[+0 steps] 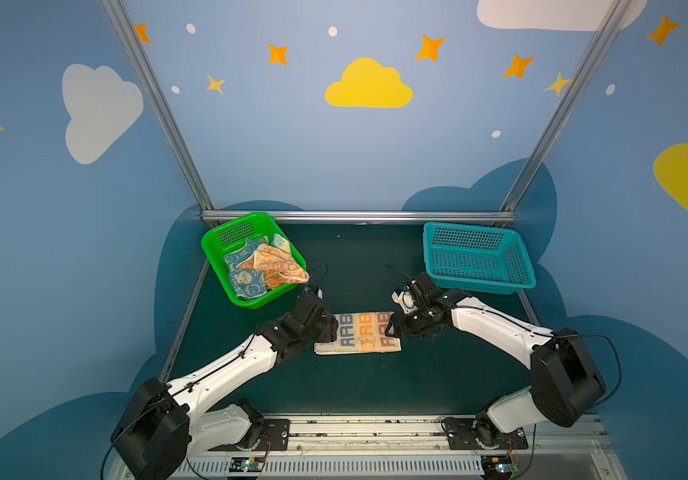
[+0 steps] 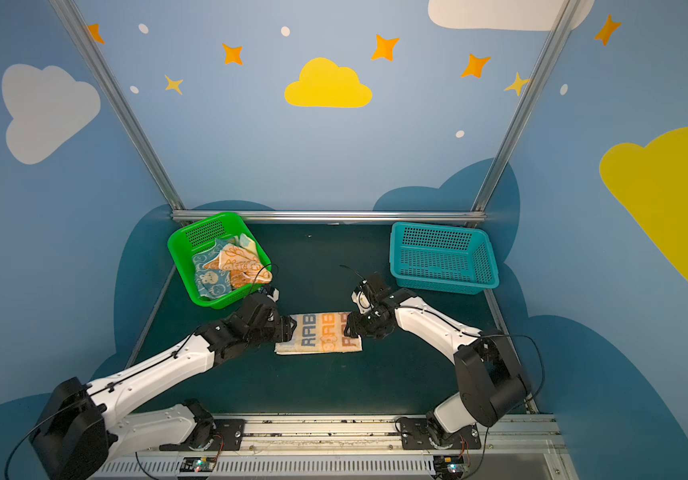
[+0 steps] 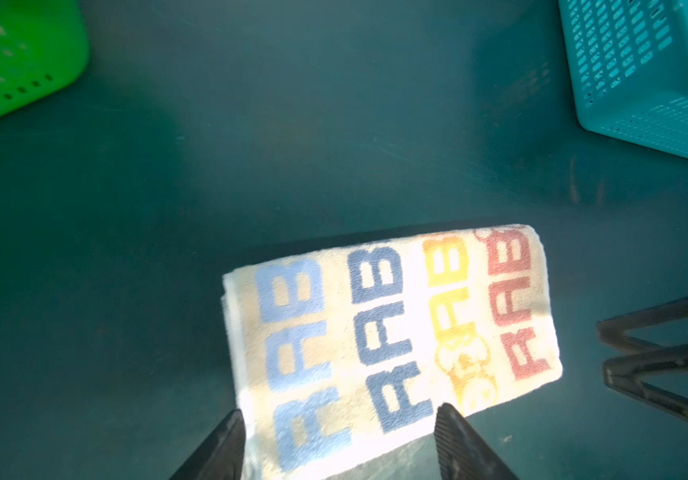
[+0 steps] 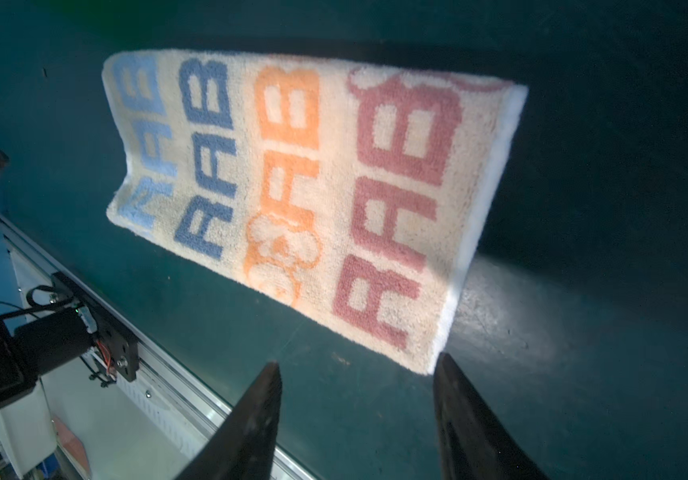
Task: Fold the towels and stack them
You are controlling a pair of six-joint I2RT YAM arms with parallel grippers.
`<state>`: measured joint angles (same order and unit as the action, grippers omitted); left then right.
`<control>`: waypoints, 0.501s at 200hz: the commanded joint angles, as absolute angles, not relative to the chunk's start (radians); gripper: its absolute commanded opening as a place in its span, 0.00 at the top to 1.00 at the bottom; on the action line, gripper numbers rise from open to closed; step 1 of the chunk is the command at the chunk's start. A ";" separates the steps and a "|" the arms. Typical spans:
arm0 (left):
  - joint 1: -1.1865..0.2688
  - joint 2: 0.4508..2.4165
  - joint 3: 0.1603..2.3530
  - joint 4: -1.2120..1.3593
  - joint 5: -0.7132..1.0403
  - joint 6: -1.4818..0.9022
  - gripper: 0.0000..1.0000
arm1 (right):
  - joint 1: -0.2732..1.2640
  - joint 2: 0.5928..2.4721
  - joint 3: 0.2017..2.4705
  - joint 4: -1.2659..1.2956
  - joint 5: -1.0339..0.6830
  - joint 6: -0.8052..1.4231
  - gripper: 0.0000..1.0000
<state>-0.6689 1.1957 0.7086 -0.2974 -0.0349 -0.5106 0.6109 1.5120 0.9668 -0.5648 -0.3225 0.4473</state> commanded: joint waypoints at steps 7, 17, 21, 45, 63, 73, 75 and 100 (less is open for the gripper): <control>-0.684 1.240 0.700 -0.275 -0.006 -0.572 0.30 | 0.592 1.525 0.954 -0.494 -0.292 0.542 0.45; -0.689 1.254 0.682 -0.260 -0.005 -0.585 0.31 | 0.575 1.524 0.933 -0.472 -0.298 0.560 0.45; -0.690 1.261 0.673 -0.255 -0.006 -0.592 0.31 | 0.567 1.523 0.925 -0.466 -0.303 0.567 0.45; -0.693 1.291 0.627 -0.215 0.007 -0.612 0.33 | 0.515 1.514 0.862 -0.406 -0.347 0.596 0.45; -0.693 1.321 0.596 -0.185 0.011 -0.609 0.34 | 0.488 1.519 0.824 -0.367 -0.384 0.605 0.44; -0.693 1.342 0.585 -0.177 0.004 -0.610 0.35 | 0.478 1.535 0.811 -0.345 -0.413 0.601 0.44; -0.693 1.346 0.584 -0.175 0.003 -0.610 0.35 | 0.478 1.537 0.810 -0.344 -0.413 0.600 0.44; -0.693 1.396 0.572 -0.170 0.000 -0.605 0.37 | 0.479 1.574 0.781 -0.290 -0.444 0.600 0.44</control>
<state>-0.6903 1.3613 0.5838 -0.1955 0.0055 -0.5995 0.4782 1.5379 0.8055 -0.3698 -0.3855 0.5873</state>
